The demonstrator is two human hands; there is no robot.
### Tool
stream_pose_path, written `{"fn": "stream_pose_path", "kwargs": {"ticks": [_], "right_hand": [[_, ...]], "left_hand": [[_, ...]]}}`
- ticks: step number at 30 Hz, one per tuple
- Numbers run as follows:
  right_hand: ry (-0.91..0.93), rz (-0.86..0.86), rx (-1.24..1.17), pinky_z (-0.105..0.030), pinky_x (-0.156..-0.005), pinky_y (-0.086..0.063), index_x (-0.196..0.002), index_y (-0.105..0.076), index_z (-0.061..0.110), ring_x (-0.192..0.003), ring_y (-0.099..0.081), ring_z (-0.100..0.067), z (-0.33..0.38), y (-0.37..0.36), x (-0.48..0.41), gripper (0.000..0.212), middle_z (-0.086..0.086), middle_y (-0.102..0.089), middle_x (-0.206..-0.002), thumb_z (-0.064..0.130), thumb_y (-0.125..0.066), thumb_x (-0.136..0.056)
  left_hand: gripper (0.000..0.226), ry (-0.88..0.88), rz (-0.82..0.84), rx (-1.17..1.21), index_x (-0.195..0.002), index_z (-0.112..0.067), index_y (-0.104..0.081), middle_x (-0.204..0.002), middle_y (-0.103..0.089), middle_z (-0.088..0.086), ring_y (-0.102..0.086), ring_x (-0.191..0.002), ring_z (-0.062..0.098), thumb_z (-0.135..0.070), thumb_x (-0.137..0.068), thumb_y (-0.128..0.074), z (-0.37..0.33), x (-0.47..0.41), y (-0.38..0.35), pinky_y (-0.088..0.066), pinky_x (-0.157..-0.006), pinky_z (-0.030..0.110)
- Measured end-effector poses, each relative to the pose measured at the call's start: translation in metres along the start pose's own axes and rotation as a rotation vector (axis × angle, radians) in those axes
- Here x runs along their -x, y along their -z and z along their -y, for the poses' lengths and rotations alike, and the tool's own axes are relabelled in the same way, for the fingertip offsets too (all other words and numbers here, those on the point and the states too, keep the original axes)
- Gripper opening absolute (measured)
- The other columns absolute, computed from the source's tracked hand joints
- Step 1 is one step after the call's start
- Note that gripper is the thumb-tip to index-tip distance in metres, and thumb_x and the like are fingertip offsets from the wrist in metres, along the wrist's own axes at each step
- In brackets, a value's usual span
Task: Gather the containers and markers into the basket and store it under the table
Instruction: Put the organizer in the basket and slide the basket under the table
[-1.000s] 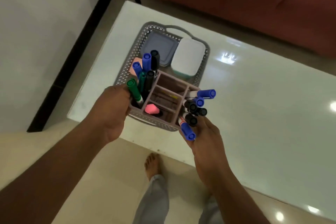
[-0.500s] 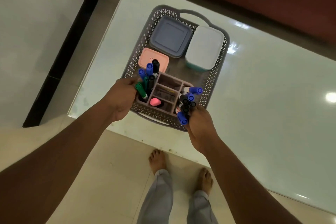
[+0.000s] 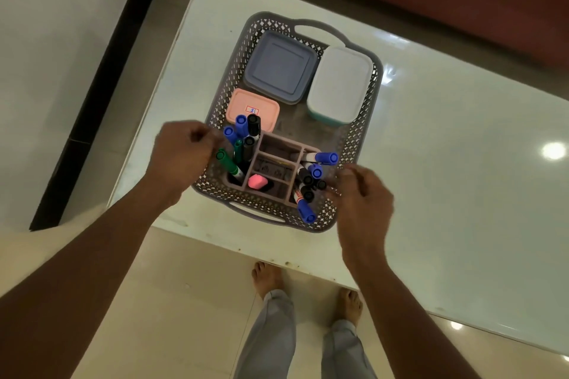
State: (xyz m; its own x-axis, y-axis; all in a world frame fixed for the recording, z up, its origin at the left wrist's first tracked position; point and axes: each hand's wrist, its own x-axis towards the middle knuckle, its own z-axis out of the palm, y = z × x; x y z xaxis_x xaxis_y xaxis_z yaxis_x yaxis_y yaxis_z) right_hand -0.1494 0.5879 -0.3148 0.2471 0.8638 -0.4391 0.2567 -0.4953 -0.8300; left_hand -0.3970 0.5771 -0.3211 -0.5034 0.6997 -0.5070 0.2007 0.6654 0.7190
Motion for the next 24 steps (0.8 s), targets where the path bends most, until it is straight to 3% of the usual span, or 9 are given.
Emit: {"fn": "stream_pose_path", "kwargs": {"ticks": [3,4,6,9,12,14,17,21,24], "right_hand": [[0.230,-0.243,0.184,-0.036,-0.067,-0.059,-0.103,-0.065,0.020,-0.073,-0.066,-0.009,-0.006,0.013,-0.010,0.016,0.011,-0.069,-0.084,0.024,-0.060,-0.088],[0.226,-0.245,0.255,-0.033,-0.065,-0.056,-0.107,-0.061,0.022,-0.074,-0.063,-0.007,-0.011,0.013,-0.012,0.022,0.014,-0.066,-0.087,0.031,-0.062,-0.087],[0.095,-0.144,0.407,-0.029,-0.061,-0.049,-0.115,-0.055,0.021,-0.077,-0.062,-0.011,-0.024,0.009,-0.015,0.038,0.009,-0.063,-0.095,0.044,-0.062,-0.087],[0.007,0.020,0.529,-0.025,-0.052,-0.043,-0.097,-0.059,0.013,-0.067,-0.063,-0.017,-0.052,-0.005,-0.015,0.030,-0.001,-0.066,-0.084,0.042,-0.052,-0.094],[0.056,-0.003,0.570,-0.016,-0.040,-0.032,-0.066,-0.054,0.015,-0.052,-0.054,-0.019,-0.065,-0.013,-0.016,0.038,0.000,-0.058,-0.060,0.028,-0.040,-0.099],[0.101,-0.024,0.581,-0.012,-0.035,-0.033,-0.056,-0.046,0.019,-0.046,-0.048,-0.012,-0.065,-0.012,-0.017,0.043,0.005,-0.051,-0.053,0.025,-0.041,-0.099],[0.124,-0.005,0.584,-0.013,-0.035,-0.029,-0.057,-0.046,0.018,-0.047,-0.050,-0.012,-0.071,-0.005,-0.013,0.045,0.003,-0.053,-0.055,0.026,-0.041,-0.100],[0.130,0.024,0.547,-0.027,-0.044,-0.044,-0.067,-0.056,0.008,-0.055,-0.059,-0.023,-0.084,0.006,0.014,0.043,-0.005,-0.060,-0.064,0.030,-0.040,-0.100],[0.181,0.030,0.556,-0.023,-0.039,-0.040,-0.068,-0.056,0.008,-0.052,-0.057,-0.016,-0.096,0.019,0.049,0.043,-0.002,-0.059,-0.061,0.031,-0.039,-0.101]], "left_hand": [[0.023,-0.277,-0.258,-0.228,-0.092,-0.017,-0.068,-0.078,-0.068,-0.006,-0.064,-0.066,0.010,-0.039,-0.086,-0.063,0.007,-0.017,0.007,-0.053,-0.068,0.033],[0.033,-0.287,-0.278,-0.279,-0.101,-0.016,-0.064,-0.084,-0.065,-0.006,-0.061,-0.069,0.011,-0.045,-0.085,-0.062,0.010,-0.024,0.006,-0.049,-0.068,0.032],[0.048,-0.204,-0.164,-0.405,-0.114,-0.012,-0.057,-0.097,-0.061,0.000,-0.059,-0.082,0.018,-0.050,-0.085,-0.061,0.019,-0.037,-0.002,-0.041,-0.069,0.030],[0.031,-0.160,0.032,-0.546,-0.090,-0.008,-0.057,-0.089,-0.063,0.010,-0.056,-0.069,0.021,-0.040,-0.089,-0.057,0.038,-0.045,-0.013,-0.035,-0.056,0.028],[0.031,-0.268,-0.027,-0.573,-0.076,-0.009,-0.051,-0.081,-0.064,0.018,-0.049,-0.062,0.025,-0.033,-0.096,-0.048,0.049,-0.046,-0.017,-0.034,-0.059,0.031],[0.035,-0.318,-0.062,-0.568,-0.072,-0.009,-0.049,-0.079,-0.064,0.019,-0.047,-0.062,0.026,-0.034,-0.097,-0.046,0.051,-0.046,-0.018,-0.033,-0.060,0.032],[0.031,-0.372,-0.061,-0.574,-0.070,-0.008,-0.046,-0.080,-0.064,0.022,-0.044,-0.060,0.023,-0.026,-0.096,-0.049,0.056,-0.037,-0.017,-0.031,-0.059,0.030],[0.026,-0.401,-0.092,-0.562,-0.070,-0.007,-0.048,-0.075,-0.061,0.018,-0.043,-0.058,0.022,-0.019,-0.093,-0.052,0.073,-0.005,-0.006,-0.028,-0.054,0.029],[0.023,-0.392,-0.104,-0.529,-0.072,-0.003,-0.053,-0.072,-0.058,0.013,-0.049,-0.060,0.026,-0.016,-0.091,-0.052,0.090,0.033,0.007,-0.031,-0.050,0.028]]}}
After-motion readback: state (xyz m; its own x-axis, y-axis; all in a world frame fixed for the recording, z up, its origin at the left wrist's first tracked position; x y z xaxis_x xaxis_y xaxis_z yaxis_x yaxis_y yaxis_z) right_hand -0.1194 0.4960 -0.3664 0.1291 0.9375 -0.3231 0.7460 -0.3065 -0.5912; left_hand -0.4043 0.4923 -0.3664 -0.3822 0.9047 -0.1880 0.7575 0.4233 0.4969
